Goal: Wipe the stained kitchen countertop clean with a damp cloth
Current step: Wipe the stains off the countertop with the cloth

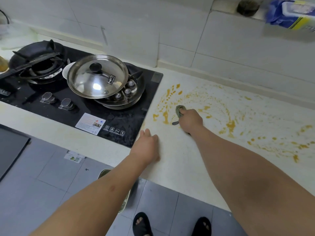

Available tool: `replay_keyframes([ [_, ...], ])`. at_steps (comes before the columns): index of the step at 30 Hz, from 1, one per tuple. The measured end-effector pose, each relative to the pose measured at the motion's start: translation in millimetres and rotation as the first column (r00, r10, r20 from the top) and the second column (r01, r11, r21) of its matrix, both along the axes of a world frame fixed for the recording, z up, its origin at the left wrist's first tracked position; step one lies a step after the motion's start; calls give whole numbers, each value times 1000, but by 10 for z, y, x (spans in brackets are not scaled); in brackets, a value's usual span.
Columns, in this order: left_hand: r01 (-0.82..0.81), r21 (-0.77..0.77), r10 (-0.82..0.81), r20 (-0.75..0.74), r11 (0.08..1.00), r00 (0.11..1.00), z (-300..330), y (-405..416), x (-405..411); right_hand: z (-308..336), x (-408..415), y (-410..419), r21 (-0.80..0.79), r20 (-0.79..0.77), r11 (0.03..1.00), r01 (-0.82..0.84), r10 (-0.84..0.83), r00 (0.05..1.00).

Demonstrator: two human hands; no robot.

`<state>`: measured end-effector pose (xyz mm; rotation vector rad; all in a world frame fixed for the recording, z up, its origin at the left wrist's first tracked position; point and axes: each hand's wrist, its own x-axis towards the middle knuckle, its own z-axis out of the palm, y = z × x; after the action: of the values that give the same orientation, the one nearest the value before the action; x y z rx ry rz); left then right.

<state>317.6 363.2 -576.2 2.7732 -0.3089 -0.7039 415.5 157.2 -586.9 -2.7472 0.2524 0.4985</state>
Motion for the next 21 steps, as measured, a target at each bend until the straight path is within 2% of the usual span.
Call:
replay_keyframes([
  [8, -23, -13, 24, 37, 1000, 999, -58, 25, 1, -146, 238, 582, 108, 70, 991, -78, 71, 995],
  [11, -24, -26, 25, 48, 999, 999, -71, 26, -3, -221, 250, 722, 177, 121, 982, -71, 50, 991],
  [17, -52, -1, 52, 27, 999, 998, -6, 9, 26, -280, 157, 659, 293, 41, 943, -159, 154, 987],
  [21, -66, 60, 63, 46, 996, 997, 14, -25, -12, -210, -82, 423, 350, 41, 908, -230, 231, 972],
])
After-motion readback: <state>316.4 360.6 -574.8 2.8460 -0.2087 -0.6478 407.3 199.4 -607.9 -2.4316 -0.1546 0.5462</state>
